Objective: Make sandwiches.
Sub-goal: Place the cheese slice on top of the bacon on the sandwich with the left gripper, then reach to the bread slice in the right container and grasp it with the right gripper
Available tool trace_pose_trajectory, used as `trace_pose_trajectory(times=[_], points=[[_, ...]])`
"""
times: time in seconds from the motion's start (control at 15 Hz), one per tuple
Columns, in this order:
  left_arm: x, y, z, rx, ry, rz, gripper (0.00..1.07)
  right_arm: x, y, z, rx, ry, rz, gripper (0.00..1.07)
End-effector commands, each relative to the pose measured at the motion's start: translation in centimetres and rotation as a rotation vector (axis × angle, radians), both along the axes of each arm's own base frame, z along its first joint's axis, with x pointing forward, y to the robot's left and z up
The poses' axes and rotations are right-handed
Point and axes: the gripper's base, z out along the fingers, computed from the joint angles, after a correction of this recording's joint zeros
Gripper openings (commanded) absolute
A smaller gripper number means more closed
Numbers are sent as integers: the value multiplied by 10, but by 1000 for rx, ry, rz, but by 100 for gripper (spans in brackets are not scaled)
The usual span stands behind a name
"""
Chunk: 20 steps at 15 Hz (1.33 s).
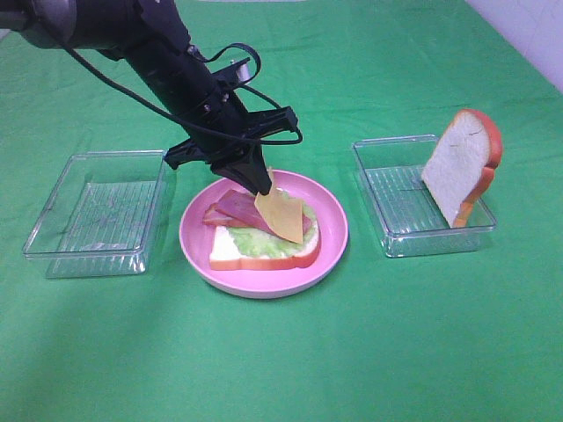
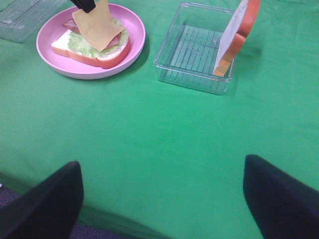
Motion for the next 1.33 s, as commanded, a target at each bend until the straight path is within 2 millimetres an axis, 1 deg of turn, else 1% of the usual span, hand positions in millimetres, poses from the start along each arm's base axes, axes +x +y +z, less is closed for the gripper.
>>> trace_pose_trajectory(times=[0.07, 0.13, 0.27, 0.33, 0.4, 0.47, 0.6, 0.73, 0.87, 1.0, 1.13, 1.2, 1.33], points=[[-3, 1, -2, 23, 26, -17, 4, -1, -1, 1, 7, -20, -2, 80], [-2, 2, -3, 38, 13, -21, 10, -1, -1, 1, 7, -20, -2, 80], [-1, 2, -3, 39, -3, -15, 31, -1, -1, 1, 7, -20, -2, 80], [1, 2, -2, 36, -20, -11, 50, -1, -1, 1, 7, -20, -2, 80], [2, 1, -1, 31, -38, -1, 59, -1, -1, 1, 7, -20, -2, 80], [3, 1, 0, 29, -45, 1, 64, -1, -1, 1, 7, -20, -2, 80], [3, 2, 4, 29, -57, 1, 67, -1, -1, 1, 7, -20, -2, 80], [3, 6, 16, 59, -107, -16, 67, -1, -1, 1, 7, -20, -2, 80], [0, 15, 41, 127, -186, -46, 67, -1, -1, 1, 7, -20, -2, 80], [-6, 28, 72, 215, -255, -36, 67, -1, -1, 1, 7, -20, -2, 80], [-18, 45, 104, 324, -304, -41, 67, -1, -1, 1, 7, -20, -2, 80], [-21, 49, 112, 355, -312, -45, 67, -1, -1, 1, 7, -20, -2, 80], [-40, 65, 147, 413, -337, -35, 67, -1, -1, 1, 7, -20, -2, 80]])
